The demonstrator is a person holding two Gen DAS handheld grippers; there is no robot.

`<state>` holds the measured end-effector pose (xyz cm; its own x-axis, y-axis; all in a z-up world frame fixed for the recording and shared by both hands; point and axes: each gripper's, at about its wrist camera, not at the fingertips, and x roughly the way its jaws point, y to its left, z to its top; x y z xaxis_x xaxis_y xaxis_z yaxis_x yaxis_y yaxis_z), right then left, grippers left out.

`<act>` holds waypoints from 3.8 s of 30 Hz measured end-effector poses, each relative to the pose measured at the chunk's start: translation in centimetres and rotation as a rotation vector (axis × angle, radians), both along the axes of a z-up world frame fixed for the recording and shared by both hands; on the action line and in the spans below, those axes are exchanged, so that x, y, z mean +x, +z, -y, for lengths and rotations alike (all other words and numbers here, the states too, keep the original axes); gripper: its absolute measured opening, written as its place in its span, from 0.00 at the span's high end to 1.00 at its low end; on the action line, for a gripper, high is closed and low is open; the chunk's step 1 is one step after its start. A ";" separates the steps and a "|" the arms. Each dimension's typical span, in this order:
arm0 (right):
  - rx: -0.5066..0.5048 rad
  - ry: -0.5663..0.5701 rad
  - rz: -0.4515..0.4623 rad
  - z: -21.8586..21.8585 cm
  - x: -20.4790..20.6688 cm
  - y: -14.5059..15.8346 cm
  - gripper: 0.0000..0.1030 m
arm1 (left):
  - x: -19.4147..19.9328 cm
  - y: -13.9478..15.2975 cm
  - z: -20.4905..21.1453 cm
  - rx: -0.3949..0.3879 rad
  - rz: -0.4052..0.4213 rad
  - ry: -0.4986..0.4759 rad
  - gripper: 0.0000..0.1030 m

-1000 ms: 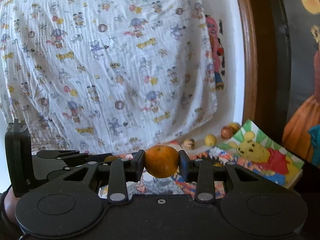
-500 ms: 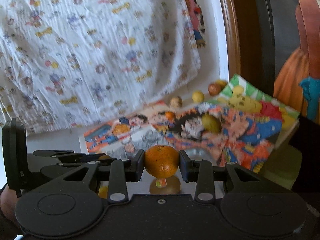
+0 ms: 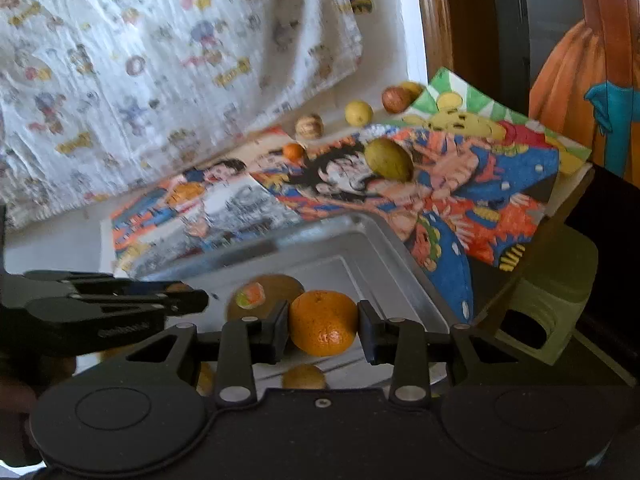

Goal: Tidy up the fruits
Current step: 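Open both grippers to drop the fruits into the metal tray, then move both open grippers back toward the remaining fruits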

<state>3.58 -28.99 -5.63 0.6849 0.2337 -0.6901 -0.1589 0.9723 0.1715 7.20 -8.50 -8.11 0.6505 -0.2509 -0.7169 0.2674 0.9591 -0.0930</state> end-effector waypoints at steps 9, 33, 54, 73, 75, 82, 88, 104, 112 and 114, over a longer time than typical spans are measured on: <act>-0.015 0.005 -0.037 0.2 2.0 -2.1 0.63 | 0.8 -1.2 0.4 0.024 -0.027 0.006 0.73; -0.032 0.010 -0.079 -0.1 2.3 -4.1 0.59 | 0.8 -2.1 0.9 0.058 -0.044 0.003 0.72; -0.016 0.000 -0.064 -0.1 1.6 -3.1 0.55 | 0.5 -1.9 0.6 0.071 -0.032 0.018 0.48; 0.022 -0.033 0.023 0.0 0.2 0.5 0.12 | -0.5 0.5 -0.5 0.066 0.038 0.057 0.09; 0.031 -0.035 0.038 0.0 0.0 0.9 0.05 | -0.7 0.9 -0.6 0.060 0.050 0.061 0.05; 0.040 -0.043 0.088 -0.3 -0.9 2.7 0.01 | -1.3 2.1 -1.3 0.042 0.084 0.077 0.02; 0.053 -0.050 0.121 -0.4 -2.0 4.1 0.01 | -2.1 3.0 -1.8 0.030 0.107 0.089 0.01; 0.051 -0.039 0.200 -1.3 -5.2 7.4 0.01 | -4.4 6.0 -2.5 0.011 0.189 0.096 0.01; 0.050 -0.030 0.226 -1.7 -5.9 8.4 0.01 | -4.8 7.2 -3.2 0.005 0.220 0.111 0.01; 0.049 -0.028 0.228 -1.7 -5.9 8.5 0.01 | -4.8 7.4 -3.4 0.003 0.225 0.115 0.01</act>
